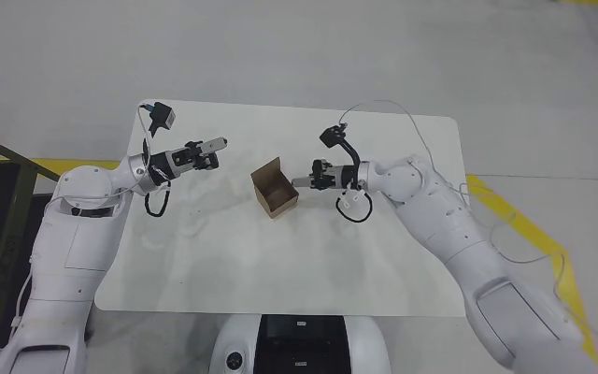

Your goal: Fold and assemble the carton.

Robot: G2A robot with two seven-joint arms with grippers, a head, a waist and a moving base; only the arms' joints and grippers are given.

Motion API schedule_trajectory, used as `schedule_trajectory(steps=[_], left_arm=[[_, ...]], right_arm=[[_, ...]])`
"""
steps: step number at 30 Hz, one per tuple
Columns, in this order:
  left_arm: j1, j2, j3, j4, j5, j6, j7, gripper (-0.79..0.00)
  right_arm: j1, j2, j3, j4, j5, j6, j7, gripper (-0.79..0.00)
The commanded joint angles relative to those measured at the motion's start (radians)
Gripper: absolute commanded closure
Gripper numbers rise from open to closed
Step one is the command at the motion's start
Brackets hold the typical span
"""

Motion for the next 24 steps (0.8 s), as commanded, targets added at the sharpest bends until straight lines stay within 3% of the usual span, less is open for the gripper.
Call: schedule_trajectory(steps=[1, 5, 17, 24], left_arm=[[0.0, 0.0, 0.0, 0.0, 0.0, 0.0, 0.0, -0.785], [0.0, 0.0, 0.0, 0.0, 0.0, 0.0, 0.0, -0.785], [0.0, 0.0, 0.0, 0.0, 0.0, 0.0, 0.0, -0.785], [0.0, 0.0, 0.0, 0.0, 0.0, 0.0, 0.0, -0.785]], right_arm=[[0.004, -0.004, -0.003, 0.006, 0.002, 0.006, 0.003, -0.714], [0.012, -0.015, -0.016, 0.008, -0.003, 0.027, -0.002, -0.616], [0.045, -0.055, -0.063, 0.055, -0.029, 0.063, -0.01, -0.61], [0.056, -0.069, -0.085, 0.063, -0.088, 0.07, -0.029, -0.382]])
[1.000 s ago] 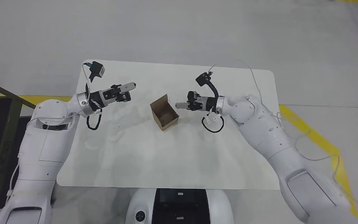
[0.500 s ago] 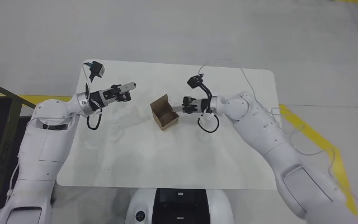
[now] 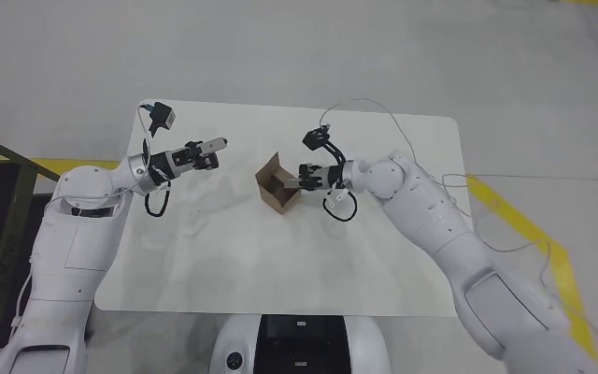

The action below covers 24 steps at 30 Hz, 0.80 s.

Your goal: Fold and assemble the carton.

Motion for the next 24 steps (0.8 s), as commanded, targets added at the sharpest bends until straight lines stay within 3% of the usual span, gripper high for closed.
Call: schedule_trajectory(steps=[1, 5, 8, 24], left_arm=[[0.0, 0.0, 0.0, 0.0, 0.0, 0.0, 0.0, -0.785], [0.0, 0.0, 0.0, 0.0, 0.0, 0.0, 0.0, -0.785], [0.0, 0.0, 0.0, 0.0, 0.0, 0.0, 0.0, -0.785], [0.0, 0.0, 0.0, 0.0, 0.0, 0.0, 0.0, -0.785]], right_arm=[[0.002, -0.004, -0.006, -0.002, -0.014, 0.001, -0.005, -0.366], [0.006, -0.011, -0.014, -0.002, -0.043, 0.004, -0.017, -0.259], [0.01, -0.014, -0.017, 0.002, -0.067, 0.004, -0.027, 0.0], [0.003, 0.004, 0.014, -0.092, -0.217, 0.025, -0.061, 0.0]])
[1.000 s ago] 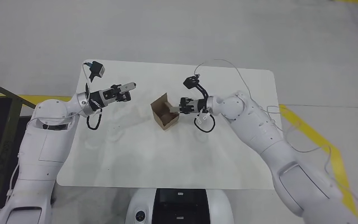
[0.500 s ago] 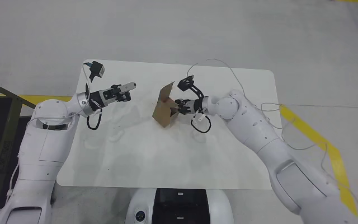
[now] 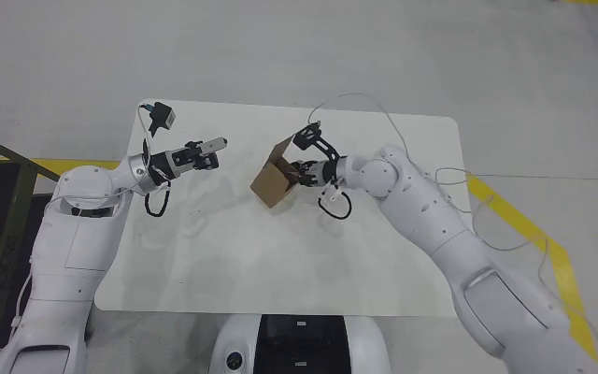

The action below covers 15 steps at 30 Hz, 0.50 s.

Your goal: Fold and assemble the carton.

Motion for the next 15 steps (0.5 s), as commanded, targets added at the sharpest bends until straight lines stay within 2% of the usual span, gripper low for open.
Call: schedule_trajectory(steps=[1, 8, 12, 13, 15], left_arm=[[0.0, 0.0, 0.0, 0.0, 0.0, 0.0, 0.0, -0.785], [0.0, 0.0, 0.0, 0.0, 0.0, 0.0, 0.0, -0.785], [0.0, 0.0, 0.0, 0.0, 0.0, 0.0, 0.0, -0.785], [0.0, 0.0, 0.0, 0.0, 0.0, 0.0, 0.0, -0.785], [0.0, 0.0, 0.0, 0.0, 0.0, 0.0, 0.0, -0.785]], right_arm=[[-0.006, 0.007, 0.008, -0.028, -0.039, 0.013, -0.011, 0.0], [-0.063, 0.052, 0.048, -0.192, -0.266, 0.107, -0.029, 0.0], [-0.124, 0.08, 0.078, -0.286, -0.37, 0.152, 0.004, 0.0], [-0.141, 0.086, 0.087, -0.308, -0.384, 0.16, 0.011, -0.028], [-0.172, 0.097, 0.101, -0.349, -0.404, 0.165, 0.027, -0.172]])
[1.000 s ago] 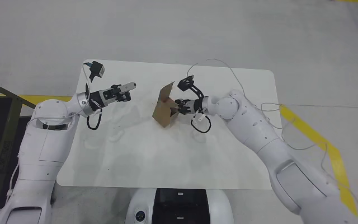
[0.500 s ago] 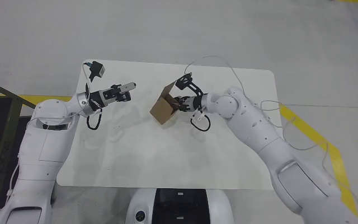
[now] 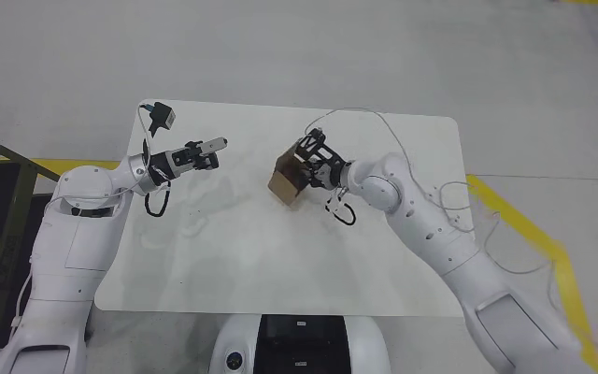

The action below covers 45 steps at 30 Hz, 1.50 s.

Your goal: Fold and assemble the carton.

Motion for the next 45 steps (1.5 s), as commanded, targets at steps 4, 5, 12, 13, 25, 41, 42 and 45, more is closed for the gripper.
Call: schedule_trajectory(steps=[4, 5, 12, 13, 25, 41, 42, 45], left_arm=[[0.0, 0.0, 0.0, 0.0, 0.0, 0.0, 0.0, -0.785], [0.0, 0.0, 0.0, 0.0, 0.0, 0.0, 0.0, -0.785], [0.0, 0.0, 0.0, 0.0, 0.0, 0.0, 0.0, -0.785], [0.0, 0.0, 0.0, 0.0, 0.0, 0.0, 0.0, -0.785], [0.0, 0.0, 0.0, 0.0, 0.0, 0.0, 0.0, -0.785], [0.0, 0.0, 0.0, 0.0, 0.0, 0.0, 0.0, -0.785], [0.0, 0.0, 0.0, 0.0, 0.0, 0.0, 0.0, -0.785], [0.0, 0.0, 0.0, 0.0, 0.0, 0.0, 0.0, -0.785]], right_arm=[[-0.061, 0.019, 0.025, -0.073, -0.049, 0.01, 0.033, -0.465], [-0.069, 0.021, 0.027, -0.078, -0.058, 0.013, 0.037, -0.551], [-0.099, 0.028, 0.054, -0.115, -0.064, 0.019, 0.03, -0.785], [-0.102, 0.03, 0.063, -0.125, -0.066, 0.024, 0.027, -0.785], [-0.21, 0.064, 0.174, -0.361, 0.043, -0.031, 0.065, -0.785], [-0.184, 0.029, 0.018, -0.37, 0.095, -0.07, 0.08, -0.757], [-0.179, 0.026, 0.008, -0.364, 0.095, -0.071, 0.08, -0.754], [-0.162, 0.017, -0.018, -0.339, 0.089, -0.067, 0.075, -0.76]])
